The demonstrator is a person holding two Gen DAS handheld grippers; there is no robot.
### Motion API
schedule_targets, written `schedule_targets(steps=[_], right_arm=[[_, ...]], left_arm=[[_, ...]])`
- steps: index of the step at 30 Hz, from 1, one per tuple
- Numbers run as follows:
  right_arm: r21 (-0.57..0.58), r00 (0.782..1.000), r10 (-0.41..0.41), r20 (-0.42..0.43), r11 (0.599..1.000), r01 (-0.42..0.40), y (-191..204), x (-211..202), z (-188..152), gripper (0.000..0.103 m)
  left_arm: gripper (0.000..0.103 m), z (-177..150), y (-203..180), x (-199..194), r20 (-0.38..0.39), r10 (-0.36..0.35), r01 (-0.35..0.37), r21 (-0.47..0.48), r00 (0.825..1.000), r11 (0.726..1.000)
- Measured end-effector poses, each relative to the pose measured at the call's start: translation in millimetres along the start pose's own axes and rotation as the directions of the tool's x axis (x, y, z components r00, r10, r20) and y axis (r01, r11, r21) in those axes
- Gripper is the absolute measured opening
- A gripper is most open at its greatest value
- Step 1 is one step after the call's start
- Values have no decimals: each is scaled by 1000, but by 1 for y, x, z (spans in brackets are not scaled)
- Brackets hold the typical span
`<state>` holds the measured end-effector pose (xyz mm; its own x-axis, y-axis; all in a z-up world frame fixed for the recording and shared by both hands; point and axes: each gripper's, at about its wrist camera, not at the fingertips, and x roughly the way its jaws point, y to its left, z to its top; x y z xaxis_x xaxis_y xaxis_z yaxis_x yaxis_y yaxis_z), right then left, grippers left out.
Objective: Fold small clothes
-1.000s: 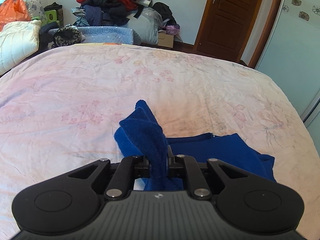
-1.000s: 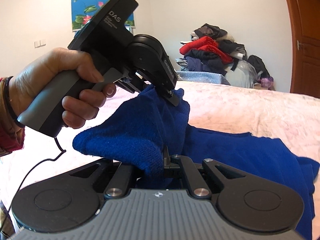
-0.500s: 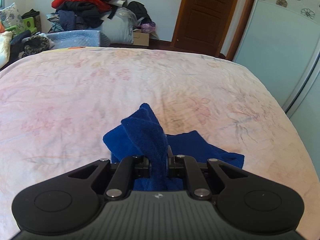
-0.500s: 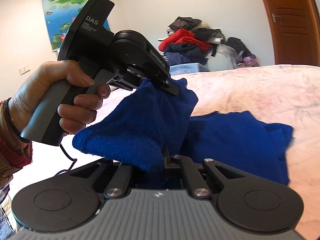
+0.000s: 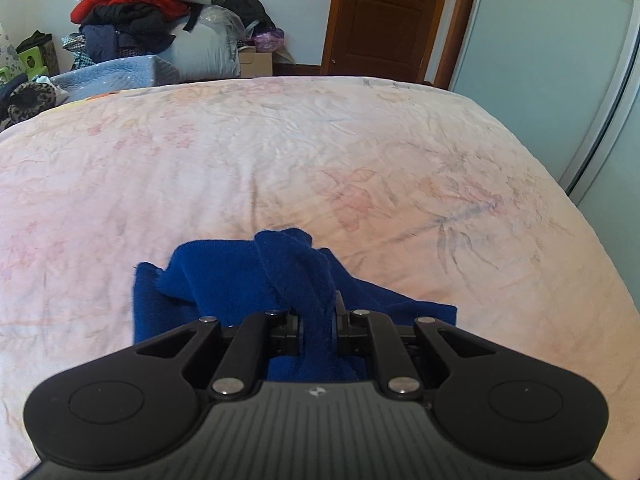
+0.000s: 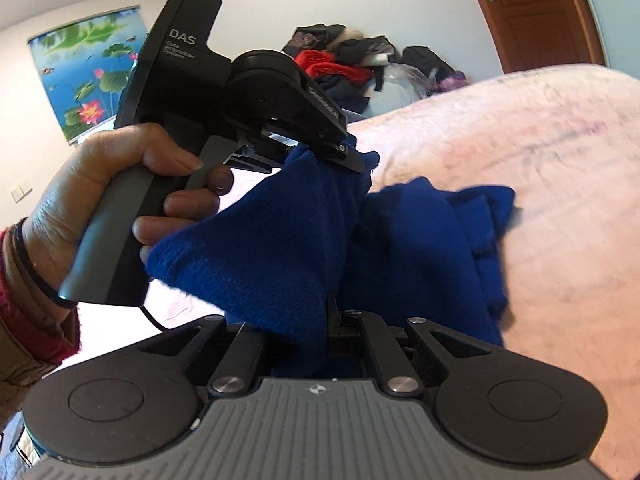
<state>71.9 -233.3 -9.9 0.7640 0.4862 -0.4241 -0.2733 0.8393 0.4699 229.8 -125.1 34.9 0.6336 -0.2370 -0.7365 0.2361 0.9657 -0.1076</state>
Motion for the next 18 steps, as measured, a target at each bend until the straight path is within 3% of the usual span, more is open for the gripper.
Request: schedule_targets(steps=[12,13,14,15,18], right_arm=[[151,997,32,-65,988,-21,-39,6,-18,10],[174,997,39,-70,984,-27,-42,6,-19,12],[190,997,37,-71,982,-23,-45,6,-20,23],[198,997,34,-74,980,-19,-47,6,-21,25],[209,995,46,-84,977,-28,-53,5,-23,30]], left_arm=[[13,-9,-39,30,-32,-5,8,93,999,996],[15,-8,-40,30,-24,-13,15,97,1000,995],[18,-8,-40,30,-20,-19,20,99,1000,995],[20,-7,-40,31,-20,-17,19,92,1000,996],[42,-1,-37,33,-11,-22,23,54,1000,998]])
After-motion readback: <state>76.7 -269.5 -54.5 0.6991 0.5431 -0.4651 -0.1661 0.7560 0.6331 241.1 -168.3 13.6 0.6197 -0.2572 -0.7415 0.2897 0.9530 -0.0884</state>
